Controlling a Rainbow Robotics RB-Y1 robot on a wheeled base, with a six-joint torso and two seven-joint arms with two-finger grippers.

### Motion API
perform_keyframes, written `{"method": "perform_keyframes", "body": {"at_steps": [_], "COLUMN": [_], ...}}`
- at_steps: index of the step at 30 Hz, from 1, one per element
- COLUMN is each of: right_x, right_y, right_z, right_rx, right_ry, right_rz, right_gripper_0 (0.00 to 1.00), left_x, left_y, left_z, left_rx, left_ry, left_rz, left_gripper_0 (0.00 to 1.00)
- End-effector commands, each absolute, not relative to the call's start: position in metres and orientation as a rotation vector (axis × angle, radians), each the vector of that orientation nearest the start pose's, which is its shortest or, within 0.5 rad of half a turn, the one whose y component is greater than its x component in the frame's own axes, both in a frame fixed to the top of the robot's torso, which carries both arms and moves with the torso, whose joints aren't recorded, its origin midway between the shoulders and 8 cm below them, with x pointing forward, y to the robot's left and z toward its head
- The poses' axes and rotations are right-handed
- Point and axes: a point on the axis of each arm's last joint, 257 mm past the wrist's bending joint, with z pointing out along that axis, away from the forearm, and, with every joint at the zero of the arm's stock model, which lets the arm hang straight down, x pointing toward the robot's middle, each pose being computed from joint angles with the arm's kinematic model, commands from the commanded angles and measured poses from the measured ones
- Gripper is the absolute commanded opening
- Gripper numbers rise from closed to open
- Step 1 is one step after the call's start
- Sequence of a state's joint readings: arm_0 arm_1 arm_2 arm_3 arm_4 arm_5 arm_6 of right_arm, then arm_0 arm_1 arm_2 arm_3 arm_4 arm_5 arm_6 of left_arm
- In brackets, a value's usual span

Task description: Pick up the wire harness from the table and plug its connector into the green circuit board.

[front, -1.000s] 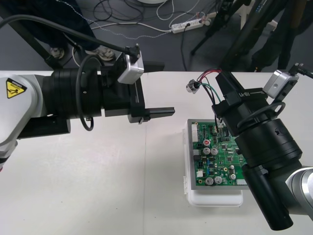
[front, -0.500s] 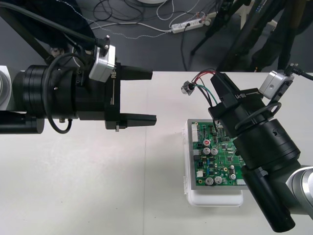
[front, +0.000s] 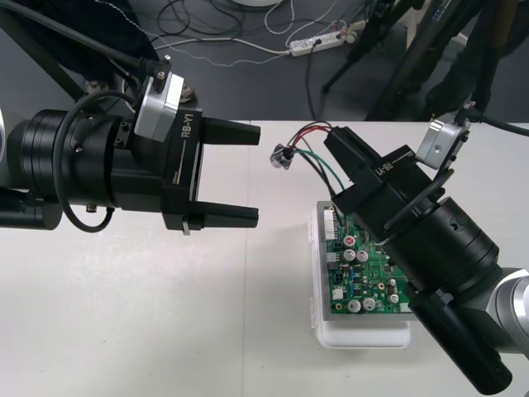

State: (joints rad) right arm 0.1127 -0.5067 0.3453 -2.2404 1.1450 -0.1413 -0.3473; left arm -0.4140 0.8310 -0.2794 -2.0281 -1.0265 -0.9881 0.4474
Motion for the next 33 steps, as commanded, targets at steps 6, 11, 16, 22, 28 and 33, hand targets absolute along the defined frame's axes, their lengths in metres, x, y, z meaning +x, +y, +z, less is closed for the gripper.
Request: {"method": "perform_keyframes", "body": {"at_steps": [6, 11, 16, 22, 28, 33], "right_x": [0.364, 0.35, 0.333, 0.318, 0.302, 0.292], "right_y": [-0.059, -0.058, -0.05, -0.046, -0.04, -0.034], "right_z": [0.014, 0.019, 0.022, 0.023, 0.019, 0.021], "right_rx": [-0.472, -0.551, -0.666, -0.761, -0.917, -0.98], "right_ry": [1.216, 1.21, 1.2, 1.216, 1.24, 1.24], "right_rz": [1.013, 1.059, 1.095, 1.145, 1.147, 1.177], "right_gripper_0": [0.0, 0.0, 0.0, 0.0, 0.0, 0.0], "left_x": [0.297, 0.294, 0.291, 0.289, 0.287, 0.287], "left_y": [0.011, 0.011, 0.01, 0.009, 0.004, 0.004], "left_z": [-0.005, -0.003, 0.0, 0.002, 0.007, 0.007], "left_rx": [1.462, 1.465, 1.466, 1.461, 1.446, 1.445], "left_ry": [1.039, 1.002, 0.962, 0.946, 0.917, 0.915], "left_rz": [-1.042, -1.04, -1.034, -1.041, -1.052, -1.052], "left_gripper_0": [1.0, 1.0, 1.0, 1.0, 1.0, 1.0]}}
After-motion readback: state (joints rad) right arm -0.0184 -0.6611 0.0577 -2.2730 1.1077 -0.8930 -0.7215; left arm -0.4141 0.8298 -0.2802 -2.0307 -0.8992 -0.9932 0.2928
